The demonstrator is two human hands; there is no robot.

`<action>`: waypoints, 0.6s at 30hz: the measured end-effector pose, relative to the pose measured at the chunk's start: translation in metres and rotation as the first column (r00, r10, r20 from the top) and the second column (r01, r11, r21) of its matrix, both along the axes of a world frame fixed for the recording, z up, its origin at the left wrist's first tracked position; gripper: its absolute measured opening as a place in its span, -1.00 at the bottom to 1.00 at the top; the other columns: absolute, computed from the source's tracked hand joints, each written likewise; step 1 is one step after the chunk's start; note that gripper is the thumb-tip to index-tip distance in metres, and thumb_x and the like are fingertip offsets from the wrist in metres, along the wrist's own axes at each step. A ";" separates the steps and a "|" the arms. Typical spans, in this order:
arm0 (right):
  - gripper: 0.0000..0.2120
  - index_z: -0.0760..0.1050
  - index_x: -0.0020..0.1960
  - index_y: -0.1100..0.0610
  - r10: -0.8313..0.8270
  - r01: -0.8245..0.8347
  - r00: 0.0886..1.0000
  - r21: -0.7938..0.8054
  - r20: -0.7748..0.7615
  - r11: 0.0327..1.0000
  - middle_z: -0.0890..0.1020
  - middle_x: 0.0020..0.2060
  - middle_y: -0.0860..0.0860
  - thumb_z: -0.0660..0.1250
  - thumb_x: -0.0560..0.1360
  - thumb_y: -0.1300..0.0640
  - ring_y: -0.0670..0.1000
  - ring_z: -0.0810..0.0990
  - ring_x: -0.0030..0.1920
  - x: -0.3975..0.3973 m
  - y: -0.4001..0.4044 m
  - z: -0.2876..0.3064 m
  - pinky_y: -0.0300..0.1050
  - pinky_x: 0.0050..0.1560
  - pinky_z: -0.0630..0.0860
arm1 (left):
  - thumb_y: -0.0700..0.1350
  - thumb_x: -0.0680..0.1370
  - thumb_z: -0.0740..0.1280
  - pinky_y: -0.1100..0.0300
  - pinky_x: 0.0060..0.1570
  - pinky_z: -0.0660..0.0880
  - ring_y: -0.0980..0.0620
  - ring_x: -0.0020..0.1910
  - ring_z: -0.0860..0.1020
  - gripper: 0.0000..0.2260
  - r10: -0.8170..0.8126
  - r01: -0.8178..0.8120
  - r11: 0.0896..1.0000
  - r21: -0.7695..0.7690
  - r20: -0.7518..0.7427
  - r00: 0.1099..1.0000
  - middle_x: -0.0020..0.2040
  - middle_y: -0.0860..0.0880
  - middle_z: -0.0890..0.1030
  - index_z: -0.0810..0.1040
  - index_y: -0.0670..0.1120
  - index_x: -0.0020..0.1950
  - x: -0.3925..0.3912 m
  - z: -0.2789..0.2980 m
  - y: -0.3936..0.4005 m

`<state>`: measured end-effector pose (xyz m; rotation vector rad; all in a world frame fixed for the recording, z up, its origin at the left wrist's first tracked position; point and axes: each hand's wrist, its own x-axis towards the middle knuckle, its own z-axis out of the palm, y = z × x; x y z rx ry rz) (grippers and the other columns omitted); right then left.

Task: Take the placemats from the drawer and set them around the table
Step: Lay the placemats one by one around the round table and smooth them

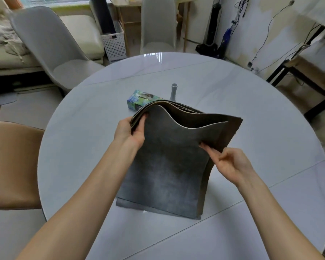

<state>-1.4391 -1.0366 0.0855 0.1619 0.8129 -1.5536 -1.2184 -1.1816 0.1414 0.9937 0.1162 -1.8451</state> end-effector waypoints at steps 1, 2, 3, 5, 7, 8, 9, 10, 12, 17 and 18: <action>-0.21 0.43 0.21 0.41 0.041 -0.041 0.998 0.011 -0.037 0.999 0.54 0.18 0.39 0.41 -0.03 0.58 0.31 0.57 0.18 -0.003 0.004 -0.002 0.05 0.07 0.60 | -0.40 0.57 0.18 0.17 0.05 0.52 -0.16 0.27 0.53 -0.85 0.031 -0.030 0.999 0.017 -0.065 0.997 0.16 -0.26 0.57 0.51 -0.43 -0.12 -0.005 0.006 0.006; -0.20 0.45 0.20 0.40 0.071 -0.067 0.994 0.050 -0.082 0.996 0.57 0.15 0.35 0.53 -0.04 0.53 0.26 0.61 0.15 -0.008 0.006 -0.005 0.01 0.00 0.64 | -0.38 0.58 0.19 0.21 0.11 0.49 -0.13 0.27 0.53 -0.85 0.064 -0.060 0.997 0.044 -0.107 0.992 0.18 -0.22 0.58 0.52 -0.41 -0.10 -0.010 0.014 0.010; -0.30 0.47 0.19 0.38 0.100 -0.083 0.984 0.116 -0.147 0.990 0.61 0.11 0.31 0.57 0.07 0.46 0.22 0.65 0.08 -0.011 0.007 -0.006 -0.04 -0.08 0.66 | -0.32 0.59 0.21 0.27 0.20 0.42 -0.10 0.25 0.54 -0.84 0.044 -0.044 0.999 0.010 -0.035 0.998 0.15 -0.16 0.61 0.55 -0.39 -0.05 -0.013 0.018 0.016; -0.72 0.51 0.12 0.29 0.204 -0.097 0.914 0.298 -0.351 0.949 0.68 -0.01 0.24 0.42 0.42 0.28 0.13 0.71 -0.07 -0.015 0.006 -0.004 -0.13 -0.22 0.67 | -0.14 0.62 0.24 0.30 0.37 0.19 -0.06 0.13 0.57 -0.76 -0.063 0.083 0.994 -0.071 0.246 0.967 -0.13 0.06 0.62 0.59 -0.28 0.08 -0.020 0.029 0.029; -0.81 0.53 0.00 0.25 0.389 -0.141 0.769 0.458 -0.507 0.877 0.72 -0.16 0.18 0.31 0.54 0.11 0.07 0.73 -0.23 -0.021 0.001 0.000 -0.20 -0.29 0.66 | -0.12 0.64 0.20 0.36 0.34 0.09 -0.04 0.04 0.54 -0.69 -0.113 0.176 0.977 -0.124 0.397 0.911 -0.26 0.14 0.48 0.55 -0.31 0.22 -0.030 0.027 0.041; -0.77 0.54 -0.04 0.25 0.445 -0.151 0.719 0.504 -0.535 0.851 0.72 -0.23 0.17 0.30 0.55 0.07 0.04 0.72 -0.30 -0.025 -0.004 0.001 -0.23 -0.32 0.64 | -0.20 0.64 0.19 0.46 0.26 0.14 -0.02 -0.03 0.55 -0.70 -0.094 0.116 0.988 -0.101 0.197 0.976 -0.24 0.08 0.48 0.50 -0.37 0.26 -0.032 0.031 0.044; -0.75 0.54 -0.05 0.26 0.478 -0.163 0.695 0.530 -0.537 0.832 0.72 -0.28 0.17 0.31 0.54 0.05 0.03 0.71 -0.35 -0.028 -0.011 0.002 -0.25 -0.36 0.63 | -0.28 0.63 0.19 0.47 0.20 0.26 0.04 -0.05 0.57 -0.73 -0.048 0.059 0.988 -0.143 0.078 0.996 -0.20 -0.01 0.51 0.47 -0.39 0.27 -0.034 0.032 0.038; -0.73 0.54 -0.05 0.27 0.506 -0.181 0.686 0.552 -0.522 0.814 0.71 -0.32 0.16 0.31 0.54 0.04 0.01 0.70 -0.39 -0.031 -0.017 0.002 -0.27 -0.40 0.62 | -0.34 0.61 0.20 0.39 0.14 0.41 0.05 0.04 0.60 -0.76 0.016 -0.007 0.993 -0.118 0.081 0.997 -0.15 -0.09 0.55 0.49 -0.37 0.24 -0.040 0.032 0.032; -0.70 0.53 -0.06 0.29 0.570 -0.238 0.683 0.599 -0.456 0.764 0.69 -0.40 0.14 0.33 0.53 0.02 -0.03 0.67 -0.47 -0.036 -0.032 0.000 -0.29 -0.48 0.58 | -0.38 0.58 0.20 0.23 -0.02 0.55 0.02 0.00 0.61 -0.79 0.155 -0.155 0.988 -0.011 -0.044 0.987 -0.15 -0.11 0.57 0.50 -0.31 0.18 -0.047 0.026 0.016; -0.67 0.51 -0.09 0.32 0.687 -0.324 0.649 0.699 -0.326 0.637 0.66 -0.49 0.13 0.33 0.54 0.01 -0.04 0.63 -0.54 -0.033 -0.060 -0.033 -0.29 -0.56 0.54 | -0.37 0.58 0.20 0.28 -0.03 0.58 0.09 -0.16 0.48 -0.89 0.268 -0.272 0.961 0.039 0.094 0.959 0.02 -0.11 0.50 0.48 -0.29 0.06 -0.064 -0.017 -0.002; -0.68 0.50 -0.08 0.32 0.698 -0.315 0.642 0.721 -0.317 0.618 0.65 -0.51 0.14 0.32 0.54 0.02 -0.04 0.62 -0.56 -0.030 -0.064 -0.042 -0.28 -0.58 0.54 | -0.37 0.58 0.18 0.20 0.10 0.55 0.05 -0.08 0.47 -0.91 0.280 -0.292 0.955 0.059 0.151 0.948 -0.02 -0.10 0.43 0.45 -0.27 0.04 -0.065 -0.025 -0.004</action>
